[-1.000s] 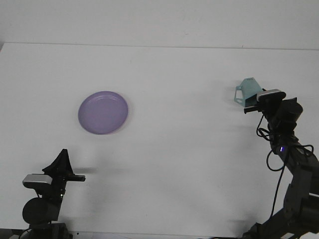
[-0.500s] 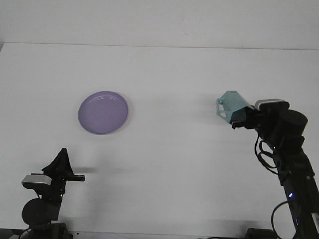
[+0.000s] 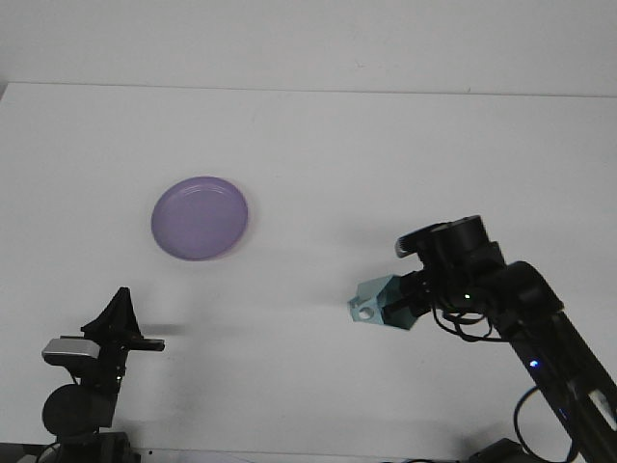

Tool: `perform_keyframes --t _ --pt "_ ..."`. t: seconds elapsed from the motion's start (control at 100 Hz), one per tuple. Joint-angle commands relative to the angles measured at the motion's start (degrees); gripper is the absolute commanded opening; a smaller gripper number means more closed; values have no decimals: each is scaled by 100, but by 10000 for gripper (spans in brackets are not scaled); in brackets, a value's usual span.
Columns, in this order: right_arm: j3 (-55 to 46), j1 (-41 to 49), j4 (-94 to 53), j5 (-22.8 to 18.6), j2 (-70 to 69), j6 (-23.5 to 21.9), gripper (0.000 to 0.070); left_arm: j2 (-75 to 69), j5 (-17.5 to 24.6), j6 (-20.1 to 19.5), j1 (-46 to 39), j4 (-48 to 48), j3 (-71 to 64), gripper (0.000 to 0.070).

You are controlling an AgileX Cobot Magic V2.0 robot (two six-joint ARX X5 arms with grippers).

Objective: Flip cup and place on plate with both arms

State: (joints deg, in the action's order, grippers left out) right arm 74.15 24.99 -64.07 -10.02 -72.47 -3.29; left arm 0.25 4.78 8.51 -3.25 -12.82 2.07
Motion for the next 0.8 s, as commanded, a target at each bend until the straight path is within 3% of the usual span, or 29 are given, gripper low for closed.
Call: perform_keyframes --t 0.0,0.09,0.36,0.79 --pt "240 293 -243 251 -415 140 1 0 -7 20 -7 -46 46 12" --pt "452 584 -507 428 -935 199 1 0 -7 22 -7 -33 46 12" --pt "686 1019 -605 424 -2124 273 1 0 -7 127 -7 77 46 12" --pt "684 1047 -428 555 -2533 369 1 0 -7 127 -7 92 46 12"
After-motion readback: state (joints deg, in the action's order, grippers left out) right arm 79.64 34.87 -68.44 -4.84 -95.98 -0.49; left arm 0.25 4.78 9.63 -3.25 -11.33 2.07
